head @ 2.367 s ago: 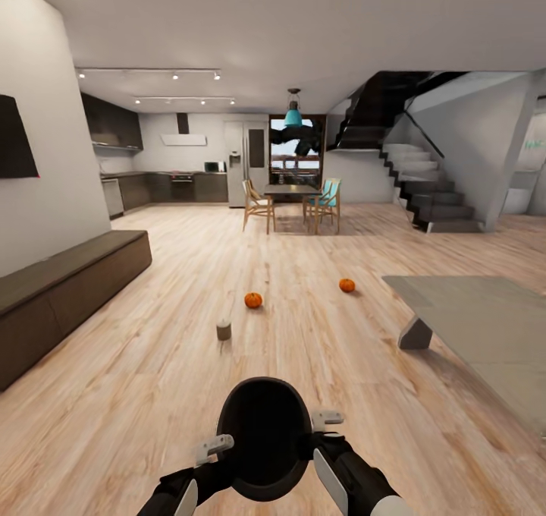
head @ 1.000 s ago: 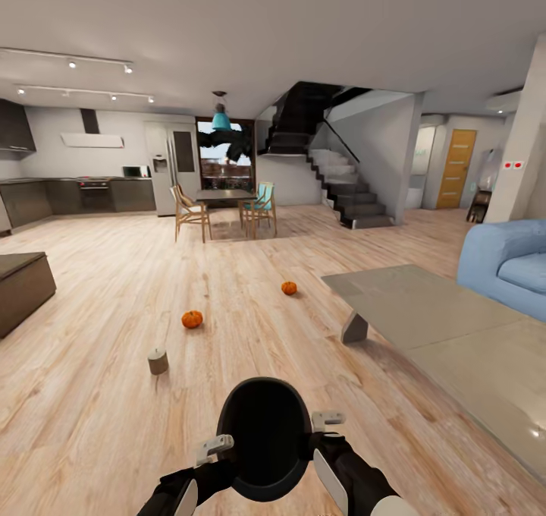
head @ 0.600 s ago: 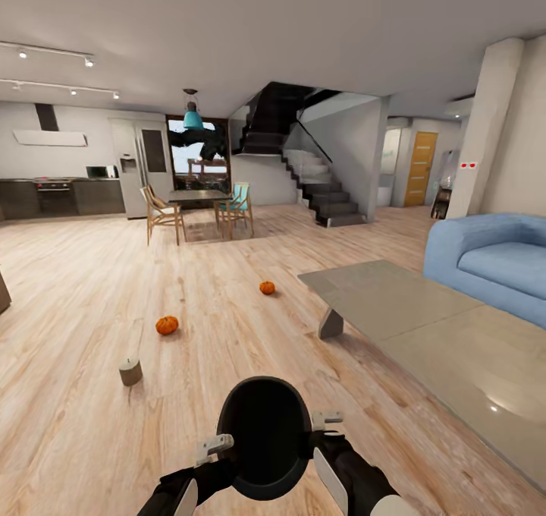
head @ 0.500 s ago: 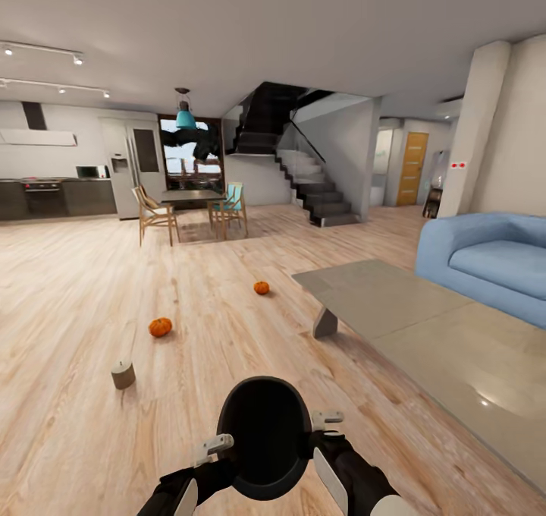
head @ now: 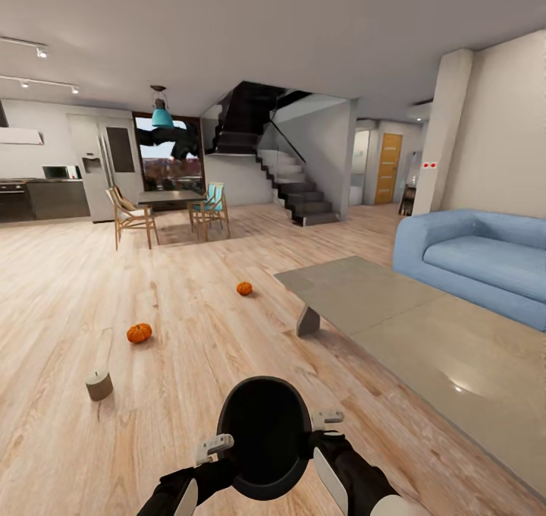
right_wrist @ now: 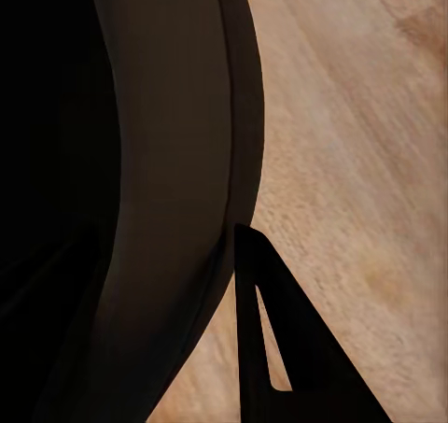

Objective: Place each of the two pumpkins and all three candles from the living room inside a cabinet in the living room (use any cabinet), then make sure every cabinet is closed, and position the cauldron so it is next to a table in the living room.

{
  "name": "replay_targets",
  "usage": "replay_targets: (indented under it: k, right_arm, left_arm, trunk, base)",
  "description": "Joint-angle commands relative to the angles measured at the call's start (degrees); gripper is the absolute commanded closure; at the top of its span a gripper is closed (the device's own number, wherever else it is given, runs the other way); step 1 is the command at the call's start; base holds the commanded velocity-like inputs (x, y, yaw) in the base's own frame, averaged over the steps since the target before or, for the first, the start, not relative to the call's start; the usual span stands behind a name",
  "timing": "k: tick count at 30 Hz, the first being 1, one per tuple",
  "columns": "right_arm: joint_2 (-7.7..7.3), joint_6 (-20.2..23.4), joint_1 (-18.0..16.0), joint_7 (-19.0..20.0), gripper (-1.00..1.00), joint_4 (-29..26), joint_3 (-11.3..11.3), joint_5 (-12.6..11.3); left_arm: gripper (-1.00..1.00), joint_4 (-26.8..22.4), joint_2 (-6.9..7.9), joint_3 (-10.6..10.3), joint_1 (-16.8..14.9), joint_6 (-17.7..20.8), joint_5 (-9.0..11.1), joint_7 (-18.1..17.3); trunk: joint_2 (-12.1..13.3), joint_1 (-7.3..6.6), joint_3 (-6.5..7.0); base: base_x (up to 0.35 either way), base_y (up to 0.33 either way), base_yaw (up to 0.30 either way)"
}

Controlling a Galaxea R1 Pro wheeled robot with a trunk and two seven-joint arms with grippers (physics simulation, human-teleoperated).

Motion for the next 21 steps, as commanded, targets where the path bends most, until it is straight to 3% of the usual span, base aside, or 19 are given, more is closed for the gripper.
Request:
replay_targets:
  k: [1,7,13,21]
  right_arm:
    - [0.0,-0.59,-0.05,2.61,1.0,-0.19,0.14,-0.43]
    - [0.0,-0.61,-0.05,2.61,1.0,-0.19,0.14,-0.43]
    - [0.0,-0.62,-0.05,2.61,1.0,-0.19,0.14,-0.43]
    - [0.0,-0.62,-0.05,2.61,1.0,-0.19,0.14,-0.43]
  left_arm:
    - [1.0,0.03,0.1,0.33,-0.01,0.07,2.32,0.06]
    - [1.0,0.03,0.1,0.33,-0.01,0.07,2.32,0.06]
    - [1.0,0.04,0.1,0.33,-0.01,0.07,2.32,0.06]
    - [1.0,0.04,0.1,0.33,-0.01,0.07,2.32,0.06]
  trunk:
    - [-0.01,-0.01,0.01]
    - [-0.01,-0.01,0.01]
    - [-2.41,1.31,-1.05]
    - [-5.62,3.07,-2.29]
  base:
    - [0.0,0.0,-0.003]
    - [0.0,0.0,0.0]
    - [0.0,0.0,-0.016]
    - [0.0,0.0,-0.159]
